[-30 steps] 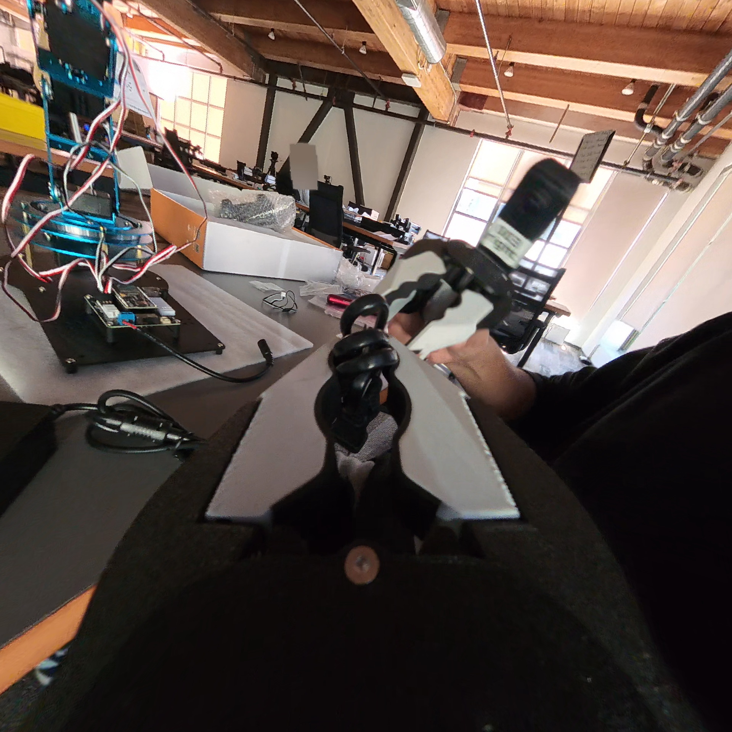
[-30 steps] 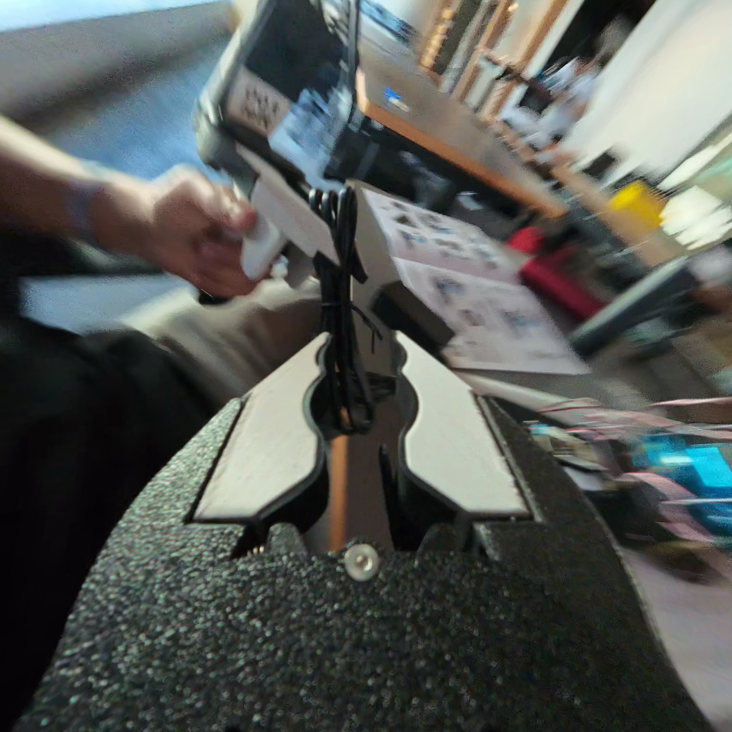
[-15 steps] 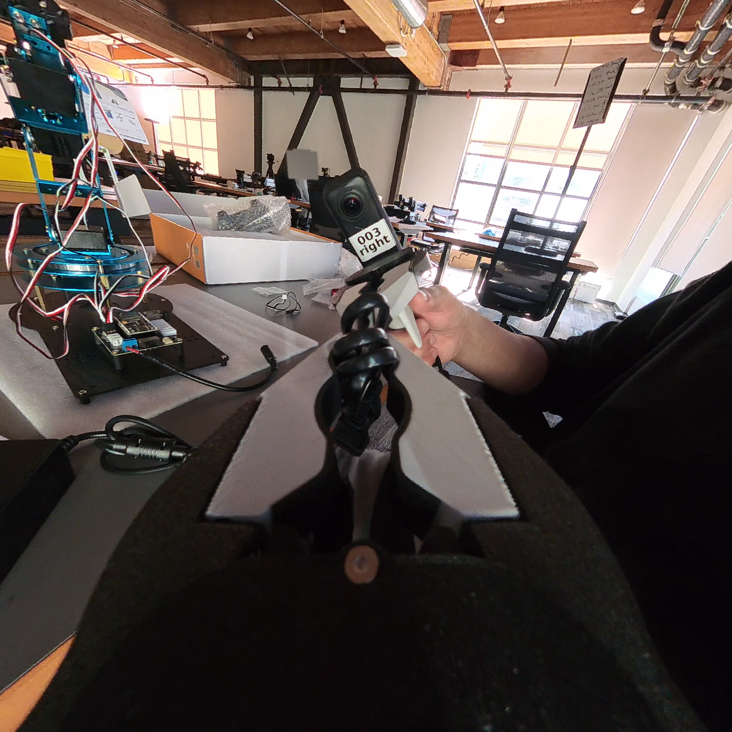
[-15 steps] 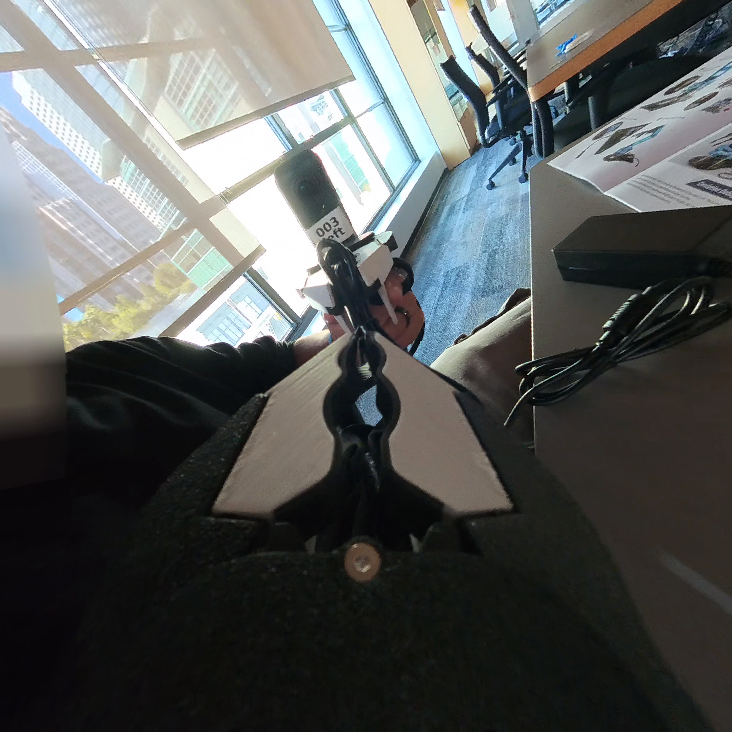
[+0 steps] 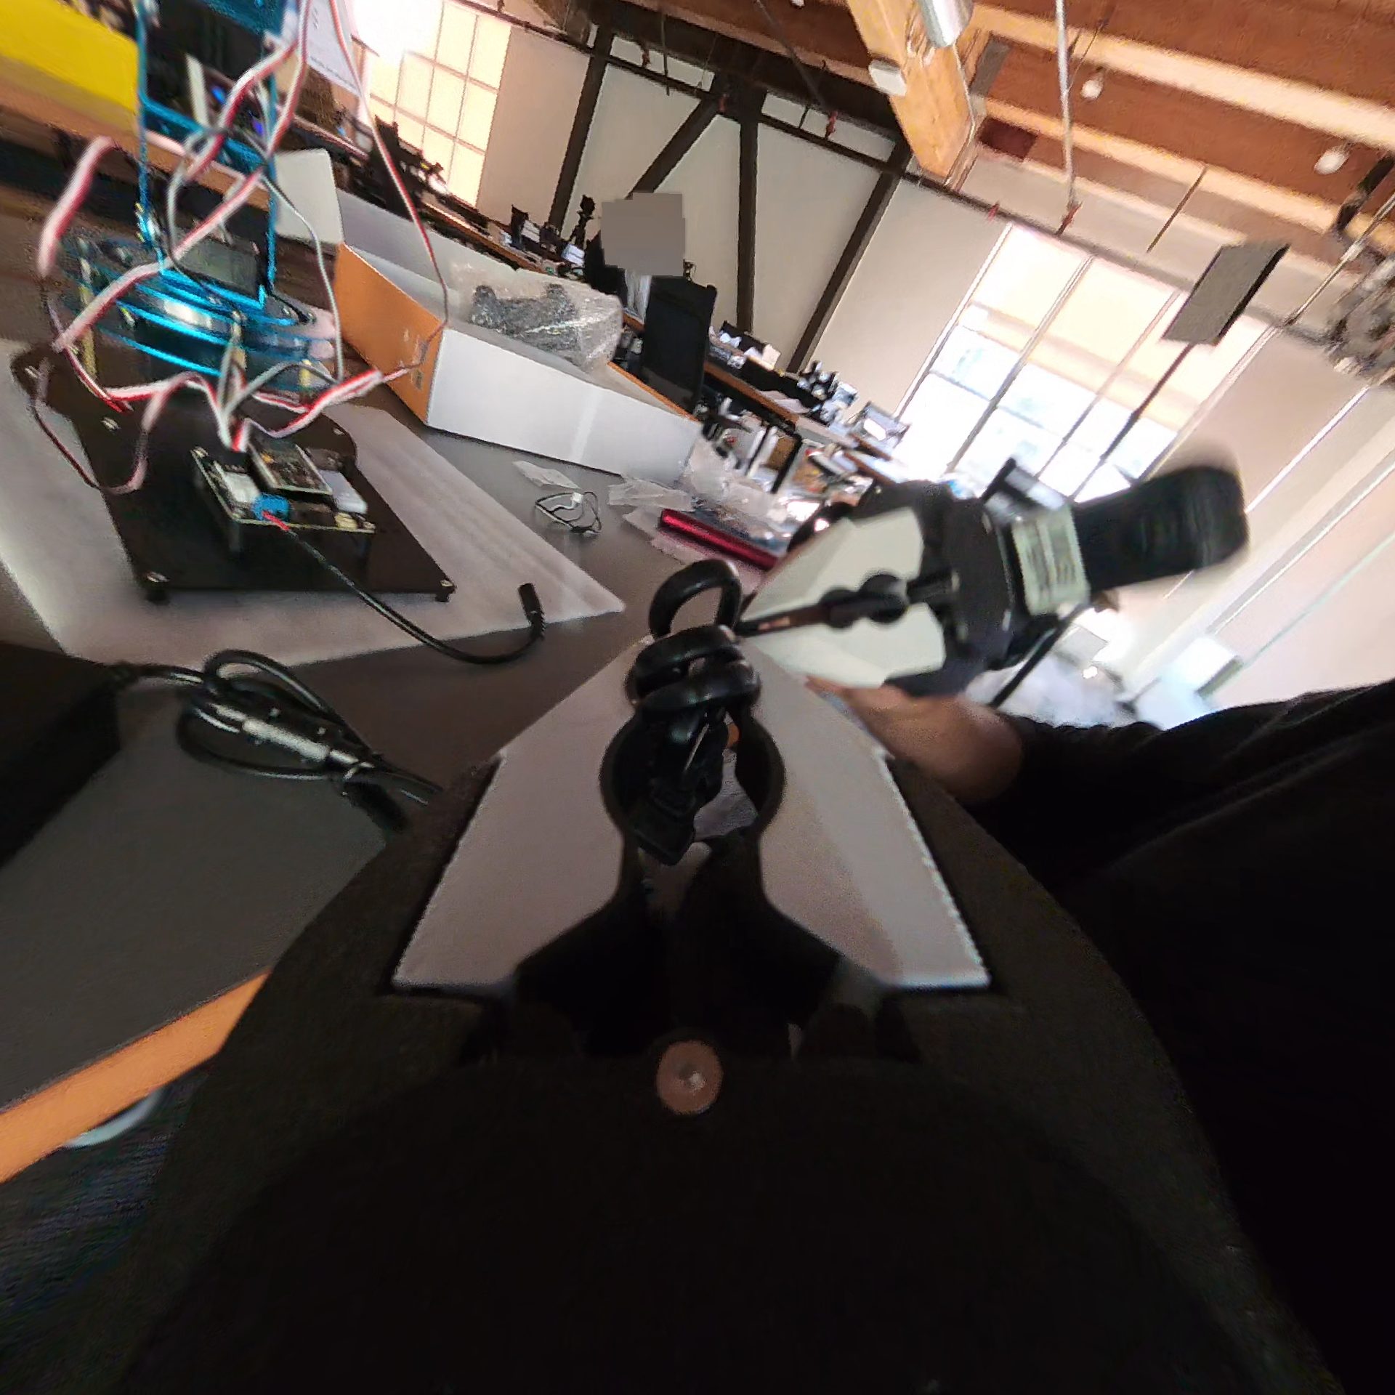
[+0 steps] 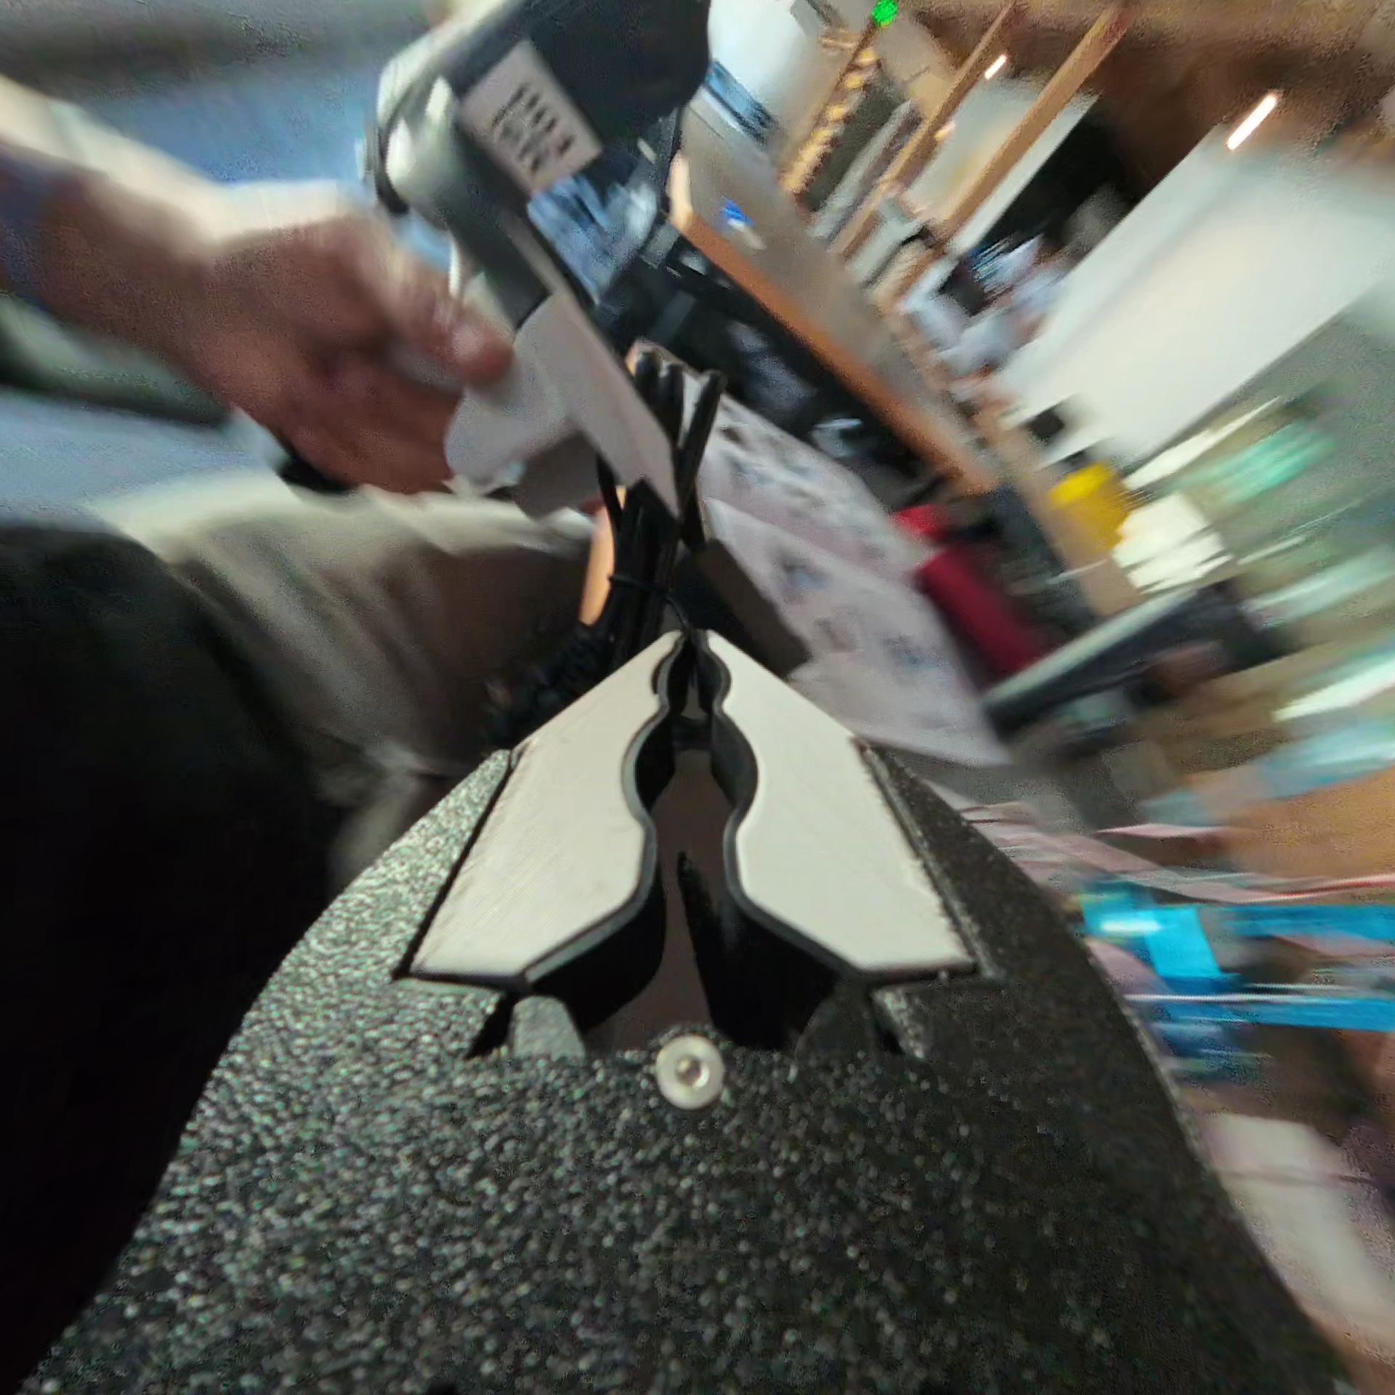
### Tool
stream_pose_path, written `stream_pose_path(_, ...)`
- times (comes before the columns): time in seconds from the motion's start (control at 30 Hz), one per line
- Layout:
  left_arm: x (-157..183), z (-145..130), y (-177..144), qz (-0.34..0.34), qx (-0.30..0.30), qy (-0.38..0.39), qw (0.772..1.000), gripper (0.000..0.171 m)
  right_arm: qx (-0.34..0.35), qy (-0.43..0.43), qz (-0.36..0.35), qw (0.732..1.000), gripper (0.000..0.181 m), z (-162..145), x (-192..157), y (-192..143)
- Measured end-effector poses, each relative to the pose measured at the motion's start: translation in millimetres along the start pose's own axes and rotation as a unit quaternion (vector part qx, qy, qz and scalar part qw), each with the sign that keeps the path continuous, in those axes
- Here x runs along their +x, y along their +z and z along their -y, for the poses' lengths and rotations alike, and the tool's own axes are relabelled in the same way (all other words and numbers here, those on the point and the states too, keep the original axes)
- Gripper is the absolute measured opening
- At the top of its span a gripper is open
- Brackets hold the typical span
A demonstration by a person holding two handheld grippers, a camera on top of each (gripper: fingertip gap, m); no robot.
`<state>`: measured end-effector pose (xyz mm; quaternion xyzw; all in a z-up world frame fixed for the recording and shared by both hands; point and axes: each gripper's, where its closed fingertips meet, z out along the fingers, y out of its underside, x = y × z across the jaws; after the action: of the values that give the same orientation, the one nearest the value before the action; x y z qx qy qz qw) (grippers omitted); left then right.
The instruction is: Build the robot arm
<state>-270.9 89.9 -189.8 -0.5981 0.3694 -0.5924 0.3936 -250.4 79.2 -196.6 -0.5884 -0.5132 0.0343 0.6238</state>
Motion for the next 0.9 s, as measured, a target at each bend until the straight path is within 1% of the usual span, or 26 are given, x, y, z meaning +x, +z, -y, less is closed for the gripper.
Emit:
stream_pose_path(0.03, 1, 2, -1, -0.010, 0.003, -0.022, 1.000, 0.014, -0.019, -0.111, -0.050, 0.992, 0.000, 1, 1, -2)
stream_pose_path(0.07, 2, 4, -2, -0.019, 0.005, -0.041, 0.999, 0.013, -0.034, -0.215, -0.096, 0.971, 0.000, 4, 1, -3)
stream_pose_path(0.1, 3, 5, -3, -0.028, 0.005, -0.056, 0.998, 0.013, -0.044, -0.300, -0.132, 0.944, 0.000, 6, 0, -5)
stream_pose_path(0.13, 3, 5, -3, -0.035, 0.003, -0.068, 0.997, 0.013, -0.047, -0.356, -0.153, 0.921, 0.000, 7, -2, -7)
stream_pose_path(0.17, 5, 5, -3, -0.041, 0.001, -0.079, 0.996, 0.013, -0.045, -0.386, -0.164, 0.907, 0.000, 8, -4, -8)
stream_pose_path(0.2, 6, 4, -2, -0.045, 0.000, -0.084, 0.995, 0.013, -0.041, -0.404, -0.170, 0.898, 0.000, 9, -4, -10)
stream_pose_path(0.23, 7, 3, -2, -0.044, 0.001, -0.078, 0.996, 0.013, -0.038, -0.411, -0.170, 0.895, 0.000, 9, -5, -10)
stream_pose_path(0.27, 7, 3, -2, -0.037, 0.002, -0.056, 0.998, 0.013, -0.039, -0.385, -0.161, 0.908, 0.000, 7, -4, -10)
stream_pose_path(0.3, 8, 3, -2, -0.029, 0.005, -0.026, 0.999, 0.013, -0.033, -0.319, -0.141, 0.937, 0.000, 5, -3, -8)
stream_pose_path(0.33, 10, 5, -3, -0.023, 0.009, 0.003, 1.000, 0.012, -0.024, -0.226, -0.106, 0.968, 0.001, 4, -3, -6)
stream_pose_path(0.37, 12, 7, -5, -0.018, 0.012, 0.031, 0.999, 0.013, -0.013, -0.127, -0.055, 0.990, 0.002, 3, -5, -4)
stream_pose_path(0.4, 15, 8, -6, -0.013, 0.014, 0.059, 0.998, 0.013, 0.001, -0.027, -0.003, 1.000, 0.007, 3, -6, -4)
stream_pose_path(0.43, 17, 10, -8, -0.008, 0.018, 0.087, 0.996, 0.013, 0.023, 0.075, 0.034, 0.996, 0.020, 6, -2, -6)
stream_pose_path(0.47, 20, 12, -9, -0.004, 0.022, 0.110, 0.994, 0.013, 0.051, 0.175, 0.066, 0.981, 0.031, 9, 5, -8)
stream_pose_path(0.5, 23, 14, -11, -0.004, 0.026, 0.128, 0.991, 0.014, 0.076, 0.268, 0.118, 0.953, 0.029, 11, 7, -11)
stream_pose_path(0.53, 26, 16, -12, -0.004, 0.029, 0.146, 0.989, 0.013, 0.091, 0.354, 0.182, 0.913, 0.029, 13, 4, -14)
stream_pose_path(0.6, 33, 17, -14, -0.007, 0.034, 0.181, 0.983, 0.014, 0.105, 0.488, 0.276, 0.821, 0.039, 13, 0, -17)
stream_pose_path(0.63, 37, 17, -15, -0.009, 0.037, 0.200, 0.979, 0.014, 0.109, 0.527, 0.316, 0.781, 0.040, 14, -6, -18)
stream_pose_path(0.67, 41, 16, -15, -0.012, 0.038, 0.221, 0.975, 0.014, 0.113, 0.555, 0.347, 0.747, 0.038, 15, -12, -18)
stream_pose_path(0.7, 45, 14, -15, -0.015, 0.038, 0.240, 0.970, 0.014, 0.123, 0.582, 0.374, 0.711, 0.041, 19, -15, -19)
stream_pose_path(0.77, 53, 10, -13, -0.020, 0.034, 0.271, 0.962, 0.013, 0.144, 0.617, 0.418, 0.651, 0.036, 28, -18, -21)
stream_pose_path(0.8, 55, 8, -13, -0.019, 0.033, 0.284, 0.958, 0.013, 0.157, 0.624, 0.438, 0.627, 0.026, 33, -18, -25)
stream_pose_path(0.83, 57, 7, -12, -0.015, 0.032, 0.294, 0.955, 0.013, 0.156, 0.626, 0.448, 0.619, 0.022, 34, -21, -25)
stream_pose_path(0.9, 58, 6, -11, -0.011, 0.029, 0.306, 0.952, 0.013, 0.149, 0.618, 0.458, 0.622, 0.014, 34, -29, -25)
